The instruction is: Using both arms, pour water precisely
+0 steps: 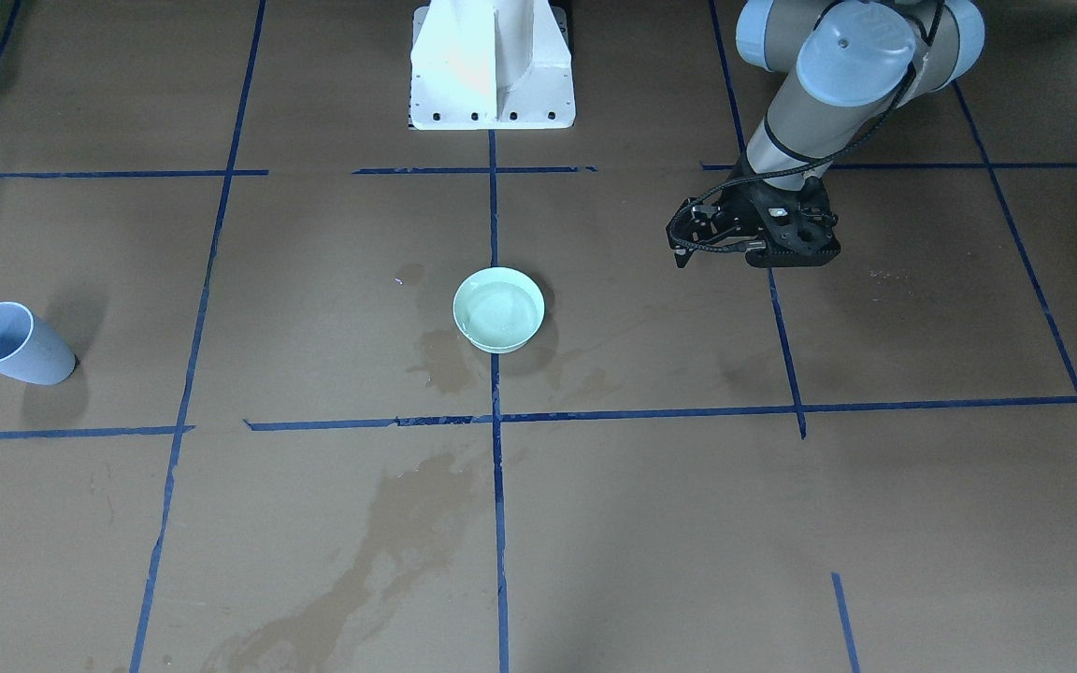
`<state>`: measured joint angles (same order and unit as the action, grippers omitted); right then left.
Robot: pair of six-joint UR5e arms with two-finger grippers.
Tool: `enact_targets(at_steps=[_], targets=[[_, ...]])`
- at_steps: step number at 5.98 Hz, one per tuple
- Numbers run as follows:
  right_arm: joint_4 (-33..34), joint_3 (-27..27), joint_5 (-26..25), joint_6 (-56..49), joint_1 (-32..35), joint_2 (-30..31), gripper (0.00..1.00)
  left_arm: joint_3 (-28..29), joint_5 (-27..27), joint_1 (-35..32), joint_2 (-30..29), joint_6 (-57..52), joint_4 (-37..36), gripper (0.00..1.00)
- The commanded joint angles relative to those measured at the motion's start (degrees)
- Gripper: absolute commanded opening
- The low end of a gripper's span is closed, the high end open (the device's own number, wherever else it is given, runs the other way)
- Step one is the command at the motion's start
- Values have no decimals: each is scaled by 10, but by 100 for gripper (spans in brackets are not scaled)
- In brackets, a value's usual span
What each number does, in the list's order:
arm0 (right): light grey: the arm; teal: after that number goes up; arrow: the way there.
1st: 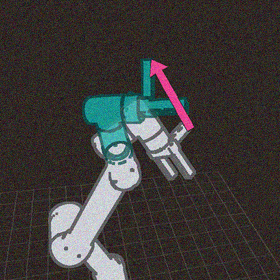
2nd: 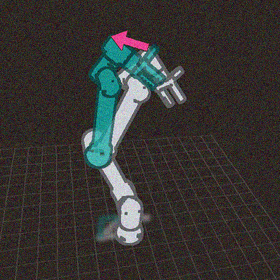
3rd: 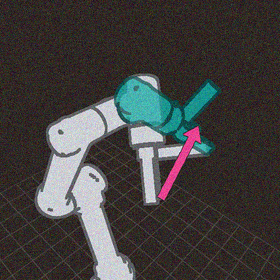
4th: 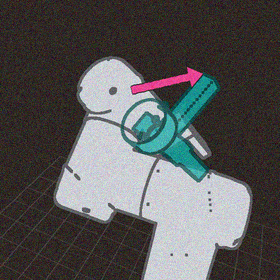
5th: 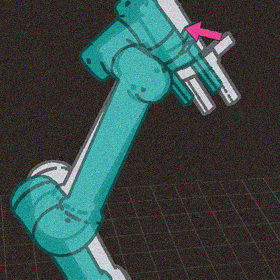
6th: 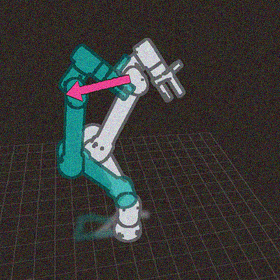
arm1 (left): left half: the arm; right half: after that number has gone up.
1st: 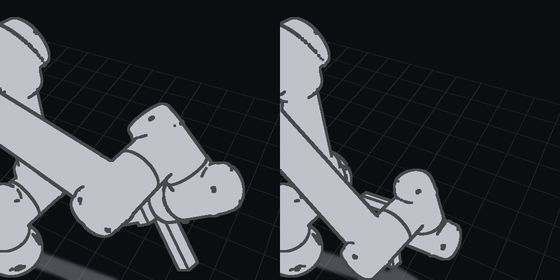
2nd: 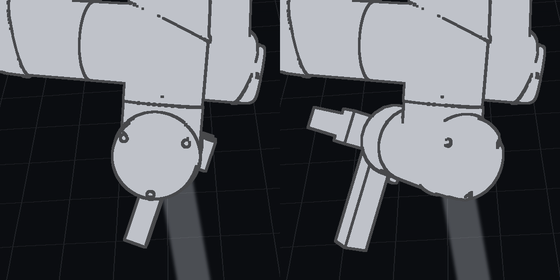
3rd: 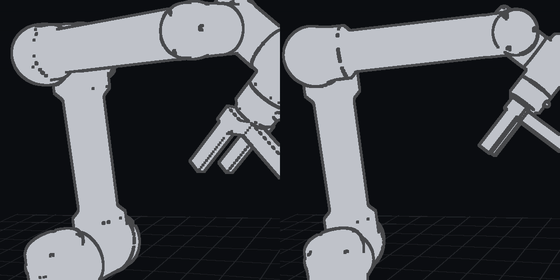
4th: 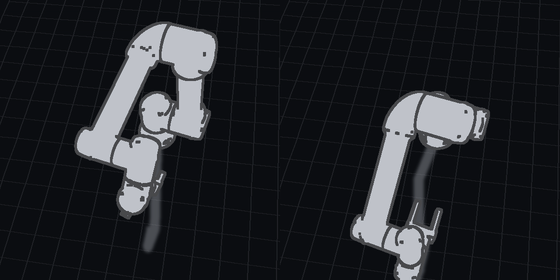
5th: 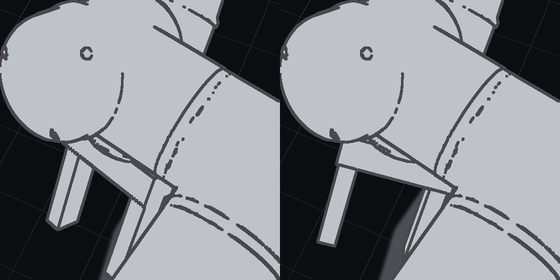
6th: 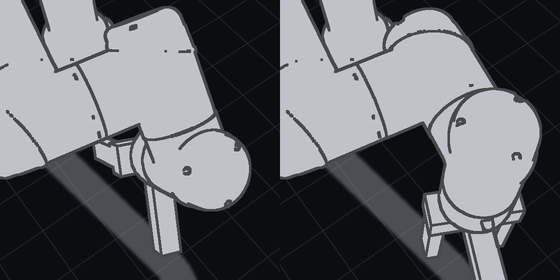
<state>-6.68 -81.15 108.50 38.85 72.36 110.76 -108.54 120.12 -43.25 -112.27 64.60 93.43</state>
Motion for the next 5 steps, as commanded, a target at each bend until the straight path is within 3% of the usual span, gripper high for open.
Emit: enact_targets(at_steps=[1,2,3,4,5], targets=[[147,-51,162,-59,135,-18,99,0,0,1,-1,3,0,100],[243,-70,227,-123,188,-33,99,0,-1,4,-7,10,-1,100],[385,-83,278,-167,216,-62,100,6,-17,24,-19,30,-1,100],[490,-97,288,-251,224,-67,100,10,-24,32,-33,46,-1,100],[647,-153,287,-318,223,-67,100,11,-25,42,-40,61,-1,100]])
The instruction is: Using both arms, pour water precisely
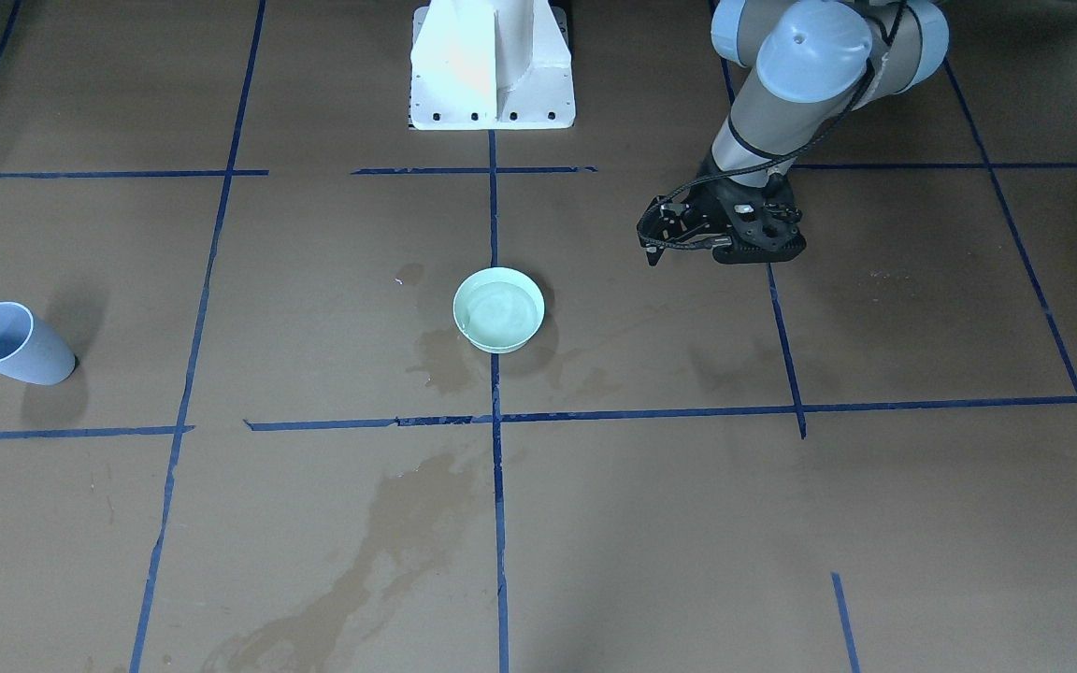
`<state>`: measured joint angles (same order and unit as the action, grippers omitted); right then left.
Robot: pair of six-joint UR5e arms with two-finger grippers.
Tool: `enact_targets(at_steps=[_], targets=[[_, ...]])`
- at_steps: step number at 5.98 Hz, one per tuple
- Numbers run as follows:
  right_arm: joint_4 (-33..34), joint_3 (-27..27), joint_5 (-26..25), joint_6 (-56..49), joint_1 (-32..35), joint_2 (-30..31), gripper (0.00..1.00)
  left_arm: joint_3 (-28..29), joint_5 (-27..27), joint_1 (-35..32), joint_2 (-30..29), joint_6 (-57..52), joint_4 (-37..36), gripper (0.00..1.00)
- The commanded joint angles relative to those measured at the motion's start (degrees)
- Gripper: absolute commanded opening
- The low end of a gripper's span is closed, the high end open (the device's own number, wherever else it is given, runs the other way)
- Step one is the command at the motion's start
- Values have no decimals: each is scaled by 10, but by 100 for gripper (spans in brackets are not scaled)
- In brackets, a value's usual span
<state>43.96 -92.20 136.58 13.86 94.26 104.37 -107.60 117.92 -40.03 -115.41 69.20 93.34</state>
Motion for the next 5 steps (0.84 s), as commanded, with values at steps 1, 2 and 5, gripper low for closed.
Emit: enact_targets(at_steps=[1,2,5], targets=[[301,-100,6,-153,9,-4,100,11,-21,21,-29,37,1,100],[474,-133,2,-246,35,-10,100,32,-50,44,-52,78,22,100],[493,-119,-3,-256,44,-15,100,128,-150,131,-78,211,203,100]])
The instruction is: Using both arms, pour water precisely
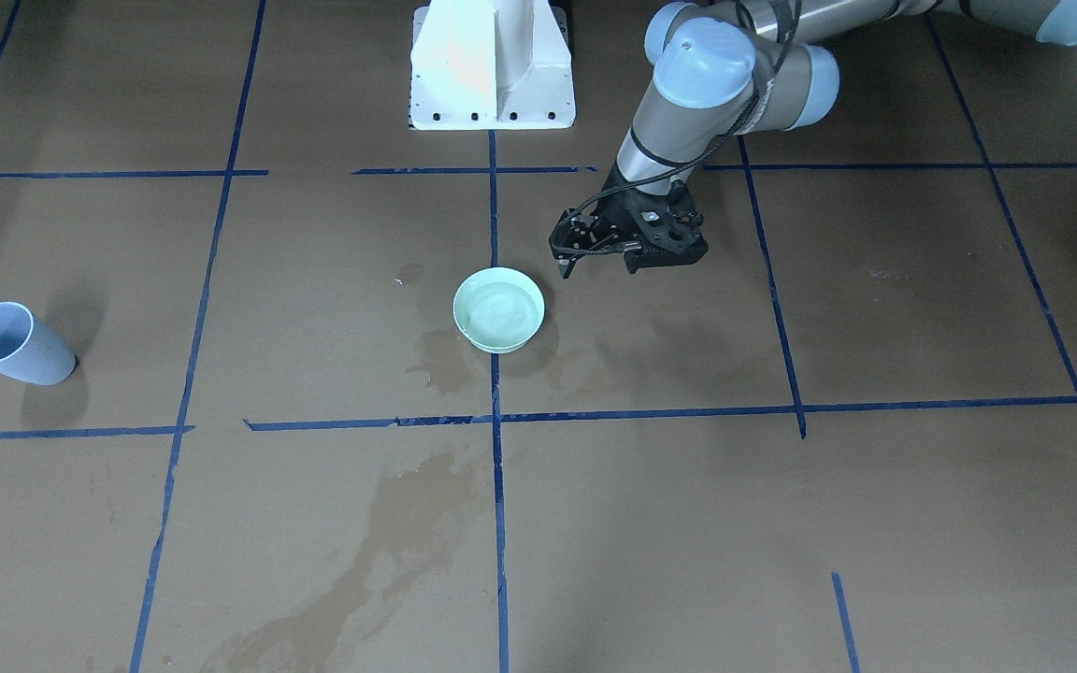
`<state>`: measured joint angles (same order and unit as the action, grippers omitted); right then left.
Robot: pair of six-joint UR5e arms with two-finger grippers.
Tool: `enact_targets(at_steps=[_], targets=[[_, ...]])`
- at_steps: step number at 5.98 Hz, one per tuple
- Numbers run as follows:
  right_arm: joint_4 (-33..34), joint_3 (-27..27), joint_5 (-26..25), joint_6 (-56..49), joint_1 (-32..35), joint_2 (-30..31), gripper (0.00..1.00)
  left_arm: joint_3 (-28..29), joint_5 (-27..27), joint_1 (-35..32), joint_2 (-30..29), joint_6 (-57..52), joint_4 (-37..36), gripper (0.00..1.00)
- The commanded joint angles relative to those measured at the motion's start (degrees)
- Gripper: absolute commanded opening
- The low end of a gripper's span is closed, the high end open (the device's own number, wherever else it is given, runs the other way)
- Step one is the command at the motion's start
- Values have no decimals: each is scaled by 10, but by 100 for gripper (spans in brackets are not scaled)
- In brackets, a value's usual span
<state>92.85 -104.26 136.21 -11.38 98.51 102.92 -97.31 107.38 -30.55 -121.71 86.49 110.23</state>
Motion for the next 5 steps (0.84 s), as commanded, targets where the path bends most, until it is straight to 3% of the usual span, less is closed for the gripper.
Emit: enact_targets(at_steps=[1,4,5], targets=[[5,3,0,-3,0,-1,100,49,-66,51,-33,53,35,100],[5,7,0,-4,0,-1,100,102,-68,51,-62,80,34,99],[5,10,0,-5,0,-1,100,106,-68,51,-64,81,34,78]])
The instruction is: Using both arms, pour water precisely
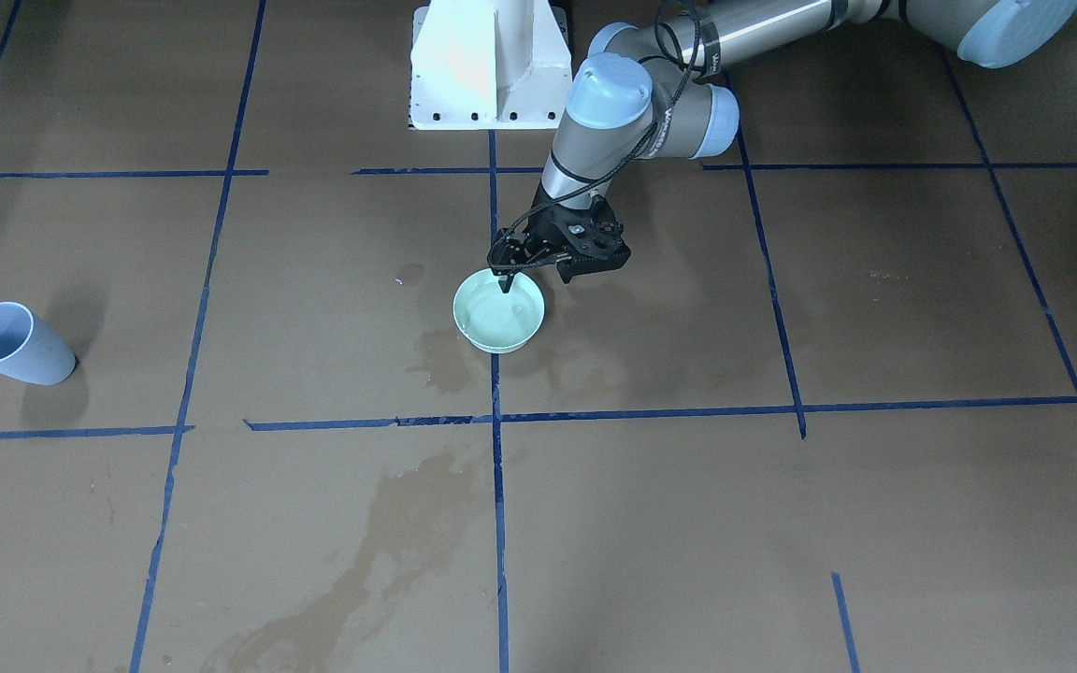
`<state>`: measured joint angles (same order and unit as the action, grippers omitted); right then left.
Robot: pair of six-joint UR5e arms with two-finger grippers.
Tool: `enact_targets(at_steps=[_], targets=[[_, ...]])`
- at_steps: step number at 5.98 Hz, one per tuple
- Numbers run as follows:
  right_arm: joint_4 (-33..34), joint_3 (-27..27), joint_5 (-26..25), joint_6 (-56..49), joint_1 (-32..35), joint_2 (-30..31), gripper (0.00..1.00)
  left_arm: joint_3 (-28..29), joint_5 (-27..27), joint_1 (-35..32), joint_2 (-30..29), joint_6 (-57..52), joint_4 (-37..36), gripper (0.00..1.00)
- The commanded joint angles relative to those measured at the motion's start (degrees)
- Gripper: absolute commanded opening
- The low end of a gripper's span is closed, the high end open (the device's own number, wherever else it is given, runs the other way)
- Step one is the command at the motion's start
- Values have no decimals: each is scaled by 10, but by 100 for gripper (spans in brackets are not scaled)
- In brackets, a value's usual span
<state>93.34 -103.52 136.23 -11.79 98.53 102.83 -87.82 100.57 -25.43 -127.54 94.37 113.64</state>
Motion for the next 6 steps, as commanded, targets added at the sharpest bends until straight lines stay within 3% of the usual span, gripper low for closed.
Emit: enact_targets(at_steps=[1,2,5,6], targets=[[0,5,-1,-2,0,0,100,11,1,0,-7,-3,0,22],[0,5,-1,-3,0,0,100,11,1,-1,-6,-6,-1,0],[-1,8,-1,-3,0,0,100,5,6,-16,-6,-6,-3,0],[-1,8,0,-3,0,1,100,2,33,-37,-5,-7,-3,0]])
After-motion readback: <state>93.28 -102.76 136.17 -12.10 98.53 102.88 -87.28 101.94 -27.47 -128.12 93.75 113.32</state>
